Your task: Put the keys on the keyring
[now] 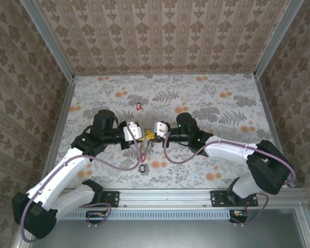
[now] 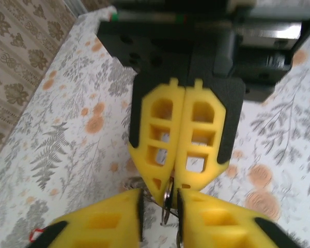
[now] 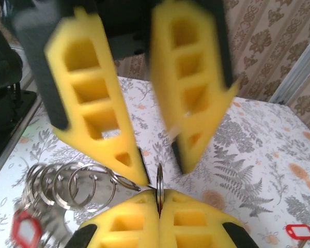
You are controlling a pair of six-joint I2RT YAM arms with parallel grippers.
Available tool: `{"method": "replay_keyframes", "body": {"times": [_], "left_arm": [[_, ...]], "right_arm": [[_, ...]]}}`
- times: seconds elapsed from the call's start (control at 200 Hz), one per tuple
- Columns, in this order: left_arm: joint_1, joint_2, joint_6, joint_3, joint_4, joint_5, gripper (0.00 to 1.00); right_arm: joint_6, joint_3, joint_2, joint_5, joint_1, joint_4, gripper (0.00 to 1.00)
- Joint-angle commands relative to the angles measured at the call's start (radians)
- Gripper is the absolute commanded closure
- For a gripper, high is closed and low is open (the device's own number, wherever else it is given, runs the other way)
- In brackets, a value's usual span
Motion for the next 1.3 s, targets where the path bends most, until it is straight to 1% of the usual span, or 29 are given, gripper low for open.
{"method": "replay_keyframes", "body": {"times": [0.0, 0.16, 0.24, 0.28, 0.46, 0.62, 0.645, 0.76, 0.855, 0.92, 1.09, 1.145, 1.19, 1.21, 1.3], "left_arm": [[0.032, -0.028, -0.027, -0.015, 0.054, 0.123, 0.71], [0.073, -0.016, -0.001, 0.000, -0.025, 0.182, 0.75], [0.084, -0.002, 0.002, 0.009, -0.050, 0.217, 0.72], [0.082, 0.009, 0.003, 0.015, -0.056, 0.235, 0.71], [0.082, 0.063, -0.006, 0.034, -0.060, 0.311, 0.69], [0.080, 0.103, -0.010, 0.057, -0.085, 0.324, 0.67], [0.080, 0.106, -0.008, 0.058, -0.086, 0.326, 0.68], [0.081, 0.108, 0.001, 0.061, -0.075, 0.339, 0.83], [0.080, 0.104, -0.001, 0.064, -0.060, 0.353, 0.91], [0.080, 0.104, 0.000, 0.067, -0.051, 0.370, 1.00], [0.080, 0.104, 0.006, 0.067, -0.051, 0.383, 1.00], [0.080, 0.097, -0.001, 0.062, -0.038, 0.377, 1.00], [0.081, 0.087, -0.011, 0.053, -0.020, 0.356, 1.00], [0.080, 0.080, -0.018, 0.048, -0.009, 0.341, 1.00], [0.080, 0.045, -0.029, 0.022, 0.021, 0.291, 1.00]], "right_arm": [[0.022, -0.024, -0.042, -0.050, -0.006, 0.053, 1.00], [0.027, -0.043, -0.061, -0.070, -0.010, 0.077, 1.00], [0.022, -0.051, -0.061, -0.076, -0.010, 0.076, 1.00], [0.020, -0.052, -0.092, -0.079, -0.011, 0.072, 1.00], [0.021, -0.053, -0.105, -0.076, -0.013, 0.066, 1.00], [0.019, -0.055, -0.113, -0.081, -0.013, 0.065, 1.00], [0.021, -0.055, -0.114, -0.083, -0.012, 0.064, 1.00], [0.020, -0.053, -0.120, -0.095, -0.012, 0.059, 1.00], [0.017, -0.047, -0.119, -0.108, -0.012, 0.048, 1.00], [0.017, -0.047, -0.117, -0.113, -0.011, 0.051, 1.00], [0.032, -0.047, -0.116, -0.097, -0.013, 0.070, 1.00], [0.029, -0.051, -0.116, -0.074, -0.012, 0.068, 0.92], [0.027, -0.057, -0.118, -0.049, -0.012, 0.069, 0.80], [0.027, -0.059, -0.119, -0.039, -0.013, 0.071, 0.77], [0.026, -0.069, -0.127, -0.009, -0.013, 0.074, 0.73]]}}
